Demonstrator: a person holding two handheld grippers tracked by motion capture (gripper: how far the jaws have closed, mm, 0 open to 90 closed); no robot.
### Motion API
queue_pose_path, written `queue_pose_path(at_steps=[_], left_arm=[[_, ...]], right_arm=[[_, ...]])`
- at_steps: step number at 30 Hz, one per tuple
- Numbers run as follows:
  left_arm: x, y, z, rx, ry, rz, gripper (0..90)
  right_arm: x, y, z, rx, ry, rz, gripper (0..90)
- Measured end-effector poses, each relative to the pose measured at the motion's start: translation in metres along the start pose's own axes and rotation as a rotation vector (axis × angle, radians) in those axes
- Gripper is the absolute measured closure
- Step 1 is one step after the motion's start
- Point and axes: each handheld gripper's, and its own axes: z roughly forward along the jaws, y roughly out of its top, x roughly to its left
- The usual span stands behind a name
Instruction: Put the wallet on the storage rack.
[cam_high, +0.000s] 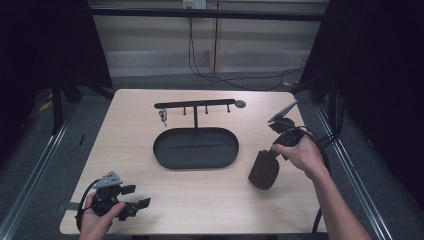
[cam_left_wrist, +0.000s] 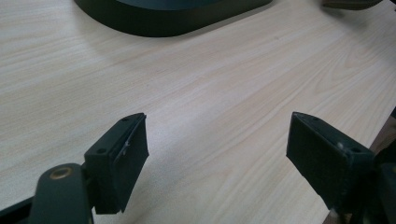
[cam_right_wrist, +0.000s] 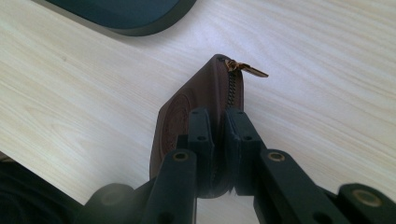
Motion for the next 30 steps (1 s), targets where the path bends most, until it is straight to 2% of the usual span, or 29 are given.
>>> queue_pose_path(at_steps=[21, 30], left_arm=[[0.0, 0.0, 0.001, 0.0, 0.003, -0.009, 20.6], [0.001, 0.001, 0.001, 0.001, 0.0, -0.01, 20.5]], right_arm=[[0.009, 0.016, -0.027, 0.012, -0.038, -0.012, 81.8], [0.003, 0.027, -0.033, 0.003, -0.039, 0.008, 81.7]])
